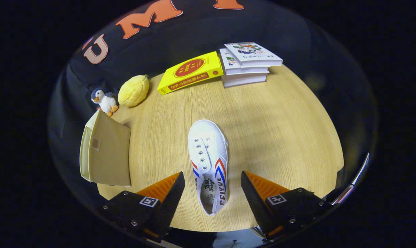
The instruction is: Open the storage box then place both shoes into the box .Put the left shoe in first, then the right shoe, with the right side of both shoes facing outward in a uniform manner.
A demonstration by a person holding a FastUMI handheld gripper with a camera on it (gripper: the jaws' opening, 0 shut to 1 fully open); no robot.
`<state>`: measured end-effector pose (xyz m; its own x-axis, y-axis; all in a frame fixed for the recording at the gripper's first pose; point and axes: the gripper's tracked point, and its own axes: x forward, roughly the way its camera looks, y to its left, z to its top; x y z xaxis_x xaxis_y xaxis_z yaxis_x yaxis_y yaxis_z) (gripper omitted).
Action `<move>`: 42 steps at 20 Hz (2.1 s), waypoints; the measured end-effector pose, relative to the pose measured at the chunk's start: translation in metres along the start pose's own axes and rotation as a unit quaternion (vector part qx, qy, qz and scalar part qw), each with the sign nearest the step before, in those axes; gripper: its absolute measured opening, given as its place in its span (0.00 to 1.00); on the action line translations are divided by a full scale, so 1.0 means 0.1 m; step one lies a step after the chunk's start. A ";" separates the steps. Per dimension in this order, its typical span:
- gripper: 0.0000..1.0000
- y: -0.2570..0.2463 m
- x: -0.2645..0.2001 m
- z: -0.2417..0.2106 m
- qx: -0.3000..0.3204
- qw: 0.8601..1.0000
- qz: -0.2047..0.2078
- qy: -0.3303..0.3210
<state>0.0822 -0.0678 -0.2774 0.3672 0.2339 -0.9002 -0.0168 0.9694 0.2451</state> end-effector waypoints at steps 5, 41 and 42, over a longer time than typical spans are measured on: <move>0.82 -0.19 0.29 -0.17 -0.040 0.998 -0.014 0.053; 0.52 -0.13 0.39 -0.17 -0.085 0.992 -0.028 -0.085; 0.52 -0.12 0.42 -0.21 -0.086 0.992 -0.029 -0.084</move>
<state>0.0782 -0.0677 -0.3254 0.5224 0.1757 -0.8344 -0.1447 0.9826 0.1163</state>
